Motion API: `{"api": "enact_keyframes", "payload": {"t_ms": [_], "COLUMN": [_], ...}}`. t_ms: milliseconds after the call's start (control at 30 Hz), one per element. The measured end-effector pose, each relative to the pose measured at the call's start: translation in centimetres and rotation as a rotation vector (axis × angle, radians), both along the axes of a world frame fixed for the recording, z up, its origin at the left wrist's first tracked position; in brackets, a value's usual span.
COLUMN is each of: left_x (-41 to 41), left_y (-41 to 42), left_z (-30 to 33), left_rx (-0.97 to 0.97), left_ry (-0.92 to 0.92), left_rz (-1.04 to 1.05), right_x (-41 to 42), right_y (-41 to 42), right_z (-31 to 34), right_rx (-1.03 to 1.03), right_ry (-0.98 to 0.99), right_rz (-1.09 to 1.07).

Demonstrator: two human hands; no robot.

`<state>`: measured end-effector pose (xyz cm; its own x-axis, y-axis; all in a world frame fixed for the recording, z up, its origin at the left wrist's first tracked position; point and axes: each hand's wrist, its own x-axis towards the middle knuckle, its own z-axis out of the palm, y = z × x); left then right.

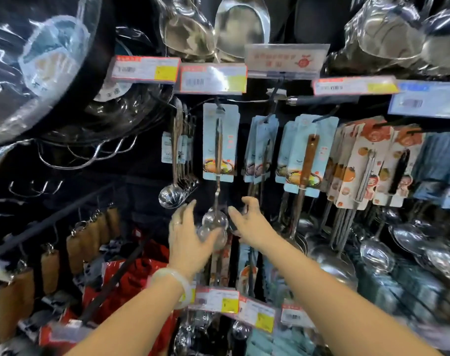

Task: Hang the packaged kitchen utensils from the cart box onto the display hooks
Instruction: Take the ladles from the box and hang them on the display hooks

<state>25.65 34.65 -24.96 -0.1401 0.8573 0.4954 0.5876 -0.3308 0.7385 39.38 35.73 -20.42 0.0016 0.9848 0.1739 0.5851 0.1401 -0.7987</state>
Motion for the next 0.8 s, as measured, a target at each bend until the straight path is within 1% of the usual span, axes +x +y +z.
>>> {"api": "enact_keyframes", "payload": {"t_ms": [67,133,200,300,367,467,567,667,800], "left_x": [2.3,5.7,9.6,16.1,20.8,28.3,36.1,44.6,55.4], "left_y": [-0.5,-1.0,-1.7,-3.2,-4.6,-7.6,-11.3,-15.2,-20.1], "left_z": [0.5,0.6,0.4,-0.1,-0.4,-0.7,-1.0,-1.6,-2.7], "left_rx": [0.104,0.147,0.148,0.122,0.143,0.170,0.192,0.185,0.107], "left_ry": [0.083,0.197,0.294,0.373,0.453,0.574,0.630,0.689,0.766], "left_rz": [-0.045,-0.159,-0.267,-0.434,-0.539,-0.682,-0.804,-0.922,-1.090], "right_x": [1.5,3.8,6.7,12.7,17.4,25.2,33.9,42.3,51.0], "right_y": [-2.0,-3.9,-5.8,-8.9,-11.5,-15.8,-19.6,-23.7,-29.9], "right_z": [-0.6,-1.3,-1.9,-3.1,-3.8,-4.4,-5.6,-7.3,-8.9], "right_rx": [0.023,0.056,0.111,0.204,0.207,0.169,0.097,0.020,-0.094], "right_ry": [-0.097,-0.129,-0.162,-0.284,-0.334,-0.409,-0.404,-0.460,-0.477], "right_rz": [-0.017,-0.094,-0.201,-0.361,-0.476,-0.665,-0.841,-0.941,-1.068]}}
